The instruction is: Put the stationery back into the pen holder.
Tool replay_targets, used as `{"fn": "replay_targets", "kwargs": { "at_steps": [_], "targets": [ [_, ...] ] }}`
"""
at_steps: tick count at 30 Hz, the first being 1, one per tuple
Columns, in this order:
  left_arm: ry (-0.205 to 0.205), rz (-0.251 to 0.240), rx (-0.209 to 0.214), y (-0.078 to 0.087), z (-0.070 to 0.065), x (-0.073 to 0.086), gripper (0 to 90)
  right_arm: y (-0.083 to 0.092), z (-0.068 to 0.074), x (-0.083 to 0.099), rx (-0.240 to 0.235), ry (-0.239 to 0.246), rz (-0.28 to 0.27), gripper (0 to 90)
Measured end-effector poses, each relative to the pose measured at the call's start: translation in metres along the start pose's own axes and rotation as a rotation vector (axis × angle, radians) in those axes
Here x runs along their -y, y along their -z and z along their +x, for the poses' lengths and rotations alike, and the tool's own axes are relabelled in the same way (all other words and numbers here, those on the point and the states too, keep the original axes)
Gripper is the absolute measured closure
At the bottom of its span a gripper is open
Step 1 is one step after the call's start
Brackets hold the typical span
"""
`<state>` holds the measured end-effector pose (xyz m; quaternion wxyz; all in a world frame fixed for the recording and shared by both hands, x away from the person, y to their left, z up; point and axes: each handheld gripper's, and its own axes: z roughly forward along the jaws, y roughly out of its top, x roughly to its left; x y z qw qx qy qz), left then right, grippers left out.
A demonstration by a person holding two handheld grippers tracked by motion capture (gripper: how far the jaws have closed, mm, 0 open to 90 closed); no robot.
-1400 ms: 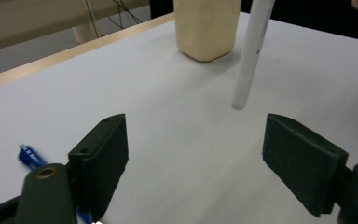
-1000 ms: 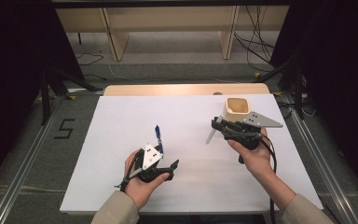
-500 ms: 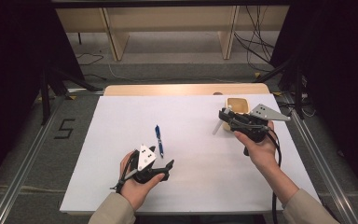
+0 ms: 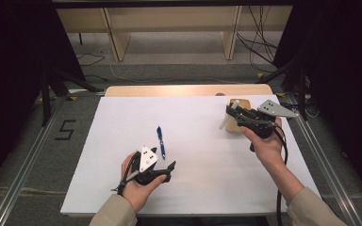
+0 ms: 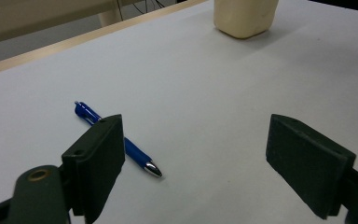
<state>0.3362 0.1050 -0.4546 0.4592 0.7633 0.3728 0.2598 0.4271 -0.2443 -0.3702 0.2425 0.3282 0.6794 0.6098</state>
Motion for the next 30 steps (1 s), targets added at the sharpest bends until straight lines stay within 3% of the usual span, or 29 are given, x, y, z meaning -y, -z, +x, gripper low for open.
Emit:
{"fn": "replay_targets", "kwargs": {
  "at_steps": [10,18,30],
  "targets": [
    [0.0,0.001,0.0,0.0,0.001,0.0,19.5,0.004,-0.015,-0.012,0.058,0.011,-0.045,78.5],
    [-0.001,0.004,-0.002,-0.001,0.001,0.001,19.6,0.012,-0.034,-0.023,0.147,0.02,-0.086,78.5],
    [0.0,0.008,-0.002,-0.002,0.001,0.001,19.8,0.01,-0.056,-0.014,0.253,0.053,-0.053,78.4]
  ]
}}
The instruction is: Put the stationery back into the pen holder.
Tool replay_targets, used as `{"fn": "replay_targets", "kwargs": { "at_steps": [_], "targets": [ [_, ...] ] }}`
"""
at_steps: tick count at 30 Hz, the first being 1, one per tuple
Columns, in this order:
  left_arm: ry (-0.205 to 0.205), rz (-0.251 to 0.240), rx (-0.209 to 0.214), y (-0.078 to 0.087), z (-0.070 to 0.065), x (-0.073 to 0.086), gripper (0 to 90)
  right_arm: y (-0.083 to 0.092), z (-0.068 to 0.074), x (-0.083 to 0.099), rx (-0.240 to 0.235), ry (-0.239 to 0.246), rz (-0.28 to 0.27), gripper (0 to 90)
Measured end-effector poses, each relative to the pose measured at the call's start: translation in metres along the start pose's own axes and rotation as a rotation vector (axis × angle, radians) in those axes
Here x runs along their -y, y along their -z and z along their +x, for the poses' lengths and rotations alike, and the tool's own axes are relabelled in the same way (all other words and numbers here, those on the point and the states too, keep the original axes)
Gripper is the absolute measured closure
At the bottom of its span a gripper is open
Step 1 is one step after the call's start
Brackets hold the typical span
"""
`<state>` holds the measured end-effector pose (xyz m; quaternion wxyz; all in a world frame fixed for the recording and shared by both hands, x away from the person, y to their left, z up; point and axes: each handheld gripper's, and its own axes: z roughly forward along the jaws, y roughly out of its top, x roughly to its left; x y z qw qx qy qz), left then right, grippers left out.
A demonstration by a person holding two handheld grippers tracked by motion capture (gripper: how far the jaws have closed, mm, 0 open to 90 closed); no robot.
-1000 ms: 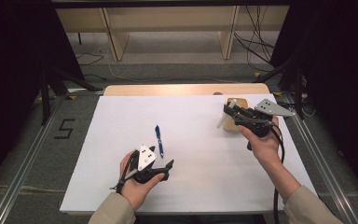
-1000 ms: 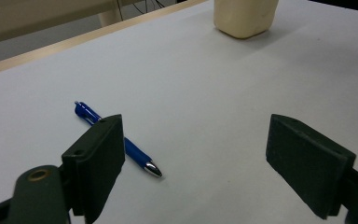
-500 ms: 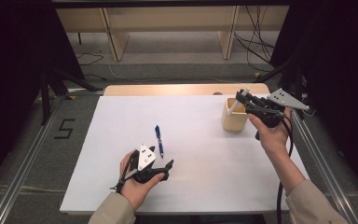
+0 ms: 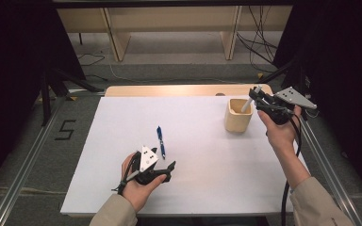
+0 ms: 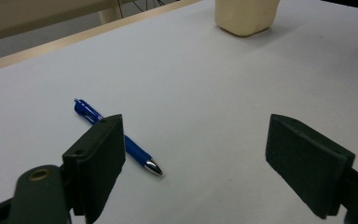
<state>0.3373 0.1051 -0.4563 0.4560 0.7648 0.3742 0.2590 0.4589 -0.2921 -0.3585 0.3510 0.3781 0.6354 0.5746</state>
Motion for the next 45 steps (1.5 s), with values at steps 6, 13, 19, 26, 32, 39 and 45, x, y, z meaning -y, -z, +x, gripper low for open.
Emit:
{"fn": "replay_targets", "kwargs": {
  "at_steps": [6,13,19,26,32,39,45],
  "targets": [
    [0.001,0.001,-0.001,0.0,0.0,0.0,19.9,-0.005,-0.007,0.008,0.023,0.004,0.039,78.4],
    [0.0,0.003,0.004,-0.001,-0.001,0.0,20.1,-0.008,-0.01,0.012,0.04,0.029,0.069,78.3],
    [0.0,0.005,0.003,-0.001,-0.001,0.001,20.2,-0.011,-0.011,0.015,0.052,0.048,0.095,78.3],
    [0.0,0.005,0.003,-0.002,-0.001,0.001,20.3,-0.015,-0.013,0.02,0.058,0.057,0.127,78.3],
    [0.0,0.006,0.004,-0.002,-0.001,0.001,20.4,-0.017,-0.015,0.026,0.059,0.051,0.15,78.2],
    [-0.006,0.011,0.004,-0.002,-0.001,0.001,20.4,-0.021,-0.016,0.033,0.056,0.047,0.174,78.2],
    [-0.006,0.01,0.004,-0.002,-0.001,0.001,20.5,-0.024,-0.017,0.043,0.055,0.042,0.204,78.1]
  ]
}}
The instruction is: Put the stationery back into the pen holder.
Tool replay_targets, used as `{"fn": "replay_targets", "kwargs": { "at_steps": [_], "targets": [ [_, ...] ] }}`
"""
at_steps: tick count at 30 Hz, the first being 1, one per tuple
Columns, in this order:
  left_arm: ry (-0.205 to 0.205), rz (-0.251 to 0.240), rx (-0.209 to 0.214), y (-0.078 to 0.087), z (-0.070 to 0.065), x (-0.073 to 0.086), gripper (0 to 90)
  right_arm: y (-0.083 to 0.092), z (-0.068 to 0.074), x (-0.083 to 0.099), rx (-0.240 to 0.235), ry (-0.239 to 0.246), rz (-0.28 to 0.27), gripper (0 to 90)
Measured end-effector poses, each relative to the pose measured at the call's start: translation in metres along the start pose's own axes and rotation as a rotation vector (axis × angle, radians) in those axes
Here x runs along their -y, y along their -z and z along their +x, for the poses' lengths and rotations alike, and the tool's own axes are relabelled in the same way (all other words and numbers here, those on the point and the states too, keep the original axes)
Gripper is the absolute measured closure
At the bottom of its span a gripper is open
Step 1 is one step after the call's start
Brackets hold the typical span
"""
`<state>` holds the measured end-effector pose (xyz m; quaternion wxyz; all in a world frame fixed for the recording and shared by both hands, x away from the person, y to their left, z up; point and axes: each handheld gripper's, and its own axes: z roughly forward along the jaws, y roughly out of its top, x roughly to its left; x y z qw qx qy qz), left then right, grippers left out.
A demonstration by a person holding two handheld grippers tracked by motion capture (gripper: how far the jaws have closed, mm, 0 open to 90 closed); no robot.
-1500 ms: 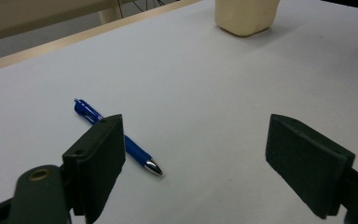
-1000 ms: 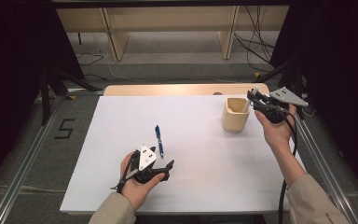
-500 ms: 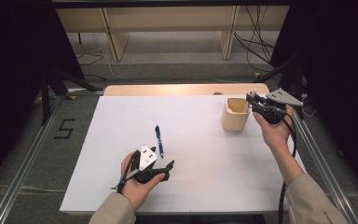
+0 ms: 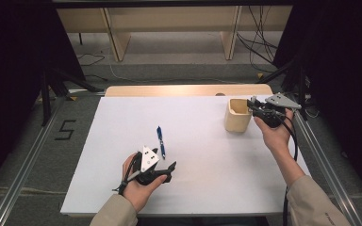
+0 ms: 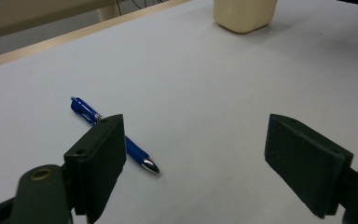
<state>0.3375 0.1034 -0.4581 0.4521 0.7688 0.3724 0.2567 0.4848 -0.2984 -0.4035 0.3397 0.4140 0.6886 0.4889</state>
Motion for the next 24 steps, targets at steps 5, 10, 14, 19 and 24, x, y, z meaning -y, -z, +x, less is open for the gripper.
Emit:
{"fn": "replay_targets", "kwargs": {
  "at_steps": [5,10,14,19,24],
  "targets": [
    [0.001,0.001,0.0,0.0,0.0,0.0,20.5,-0.004,-0.001,0.005,-0.005,-0.009,0.022,78.0],
    [0.003,-0.002,-0.001,-0.001,0.0,0.0,20.5,-0.006,-0.001,0.01,-0.008,-0.019,0.041,78.0],
    [0.005,-0.002,-0.001,-0.001,-0.001,0.0,20.5,-0.007,-0.002,0.011,-0.009,-0.02,0.044,78.0],
    [0.005,-0.002,-0.001,-0.001,-0.001,0.0,20.5,-0.007,-0.002,0.011,-0.01,-0.02,0.043,78.0],
    [0.006,-0.002,0.0,-0.001,-0.001,0.001,20.5,-0.008,-0.002,0.012,-0.012,-0.022,0.041,77.8]
  ]
}}
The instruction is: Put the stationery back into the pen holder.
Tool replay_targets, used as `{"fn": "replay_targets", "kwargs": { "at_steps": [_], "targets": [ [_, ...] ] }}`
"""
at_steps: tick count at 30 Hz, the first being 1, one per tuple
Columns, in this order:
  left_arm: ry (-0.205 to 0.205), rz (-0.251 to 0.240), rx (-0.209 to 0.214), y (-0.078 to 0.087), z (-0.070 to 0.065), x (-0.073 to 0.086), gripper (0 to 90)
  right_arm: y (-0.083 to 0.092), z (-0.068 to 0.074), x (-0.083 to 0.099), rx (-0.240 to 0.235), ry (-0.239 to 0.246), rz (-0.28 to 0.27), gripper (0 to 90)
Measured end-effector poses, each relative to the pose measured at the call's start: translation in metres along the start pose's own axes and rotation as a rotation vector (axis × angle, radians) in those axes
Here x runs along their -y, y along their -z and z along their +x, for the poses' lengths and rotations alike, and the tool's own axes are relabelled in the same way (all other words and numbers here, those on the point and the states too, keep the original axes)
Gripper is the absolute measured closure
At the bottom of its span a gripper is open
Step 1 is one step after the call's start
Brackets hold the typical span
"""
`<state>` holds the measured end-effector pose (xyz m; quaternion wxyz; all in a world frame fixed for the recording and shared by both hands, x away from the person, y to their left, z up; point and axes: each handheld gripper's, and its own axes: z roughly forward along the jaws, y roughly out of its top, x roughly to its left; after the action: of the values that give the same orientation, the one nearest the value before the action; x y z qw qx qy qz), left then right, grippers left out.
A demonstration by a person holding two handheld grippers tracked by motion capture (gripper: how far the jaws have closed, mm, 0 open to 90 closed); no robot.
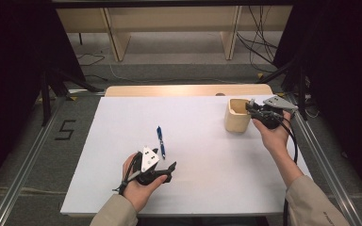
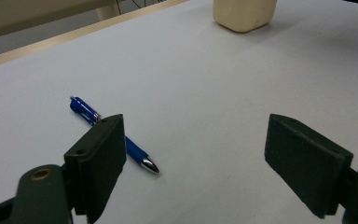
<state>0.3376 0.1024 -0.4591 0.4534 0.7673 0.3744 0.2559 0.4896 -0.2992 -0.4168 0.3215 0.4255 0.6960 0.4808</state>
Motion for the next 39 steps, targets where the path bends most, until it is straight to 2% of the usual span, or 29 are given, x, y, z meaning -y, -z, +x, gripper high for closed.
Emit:
{"fn": "replay_targets", "kwargs": {
  "at_steps": [3,4,7,8,12,21,24,25,33,39],
  "targets": [
    [0.0,0.0,0.0,0.0,0.0,0.0,20.5,0.001,0.0,0.0,-0.003,-0.006,0.003,78.2],
    [-0.002,0.0,0.0,0.0,0.0,0.0,20.6,0.002,0.0,-0.001,-0.017,-0.025,-0.01,78.2],
    [-0.003,0.003,-0.001,0.0,0.001,0.0,20.5,0.005,0.004,-0.008,-0.018,0.002,-0.018,78.2],
    [-0.003,0.002,-0.001,0.0,0.001,0.0,20.6,0.005,0.004,-0.008,-0.021,-0.002,-0.017,78.2],
    [-0.001,-0.001,0.001,0.0,0.0,0.0,20.6,0.001,0.001,-0.002,-0.02,-0.016,0.013,78.1],
    [0.001,0.0,0.002,-0.001,-0.001,0.0,20.7,-0.001,-0.001,0.0,-0.016,-0.022,0.006,76.8],
    [0.0,0.001,0.002,0.0,0.0,0.0,20.7,-0.002,0.0,0.001,0.007,-0.025,0.022,67.3],
    [0.001,0.001,0.0,0.0,0.0,0.0,20.8,-0.002,0.0,0.001,0.01,-0.03,0.023,66.9],
    [0.0,0.001,0.002,0.0,0.0,0.0,20.8,0.005,-0.002,-0.004,0.056,-0.064,-0.005,46.4],
    [0.0,0.005,-0.003,0.0,0.001,0.001,20.9,0.014,-0.002,-0.005,0.04,-0.076,0.023,34.2]
  ]
}}
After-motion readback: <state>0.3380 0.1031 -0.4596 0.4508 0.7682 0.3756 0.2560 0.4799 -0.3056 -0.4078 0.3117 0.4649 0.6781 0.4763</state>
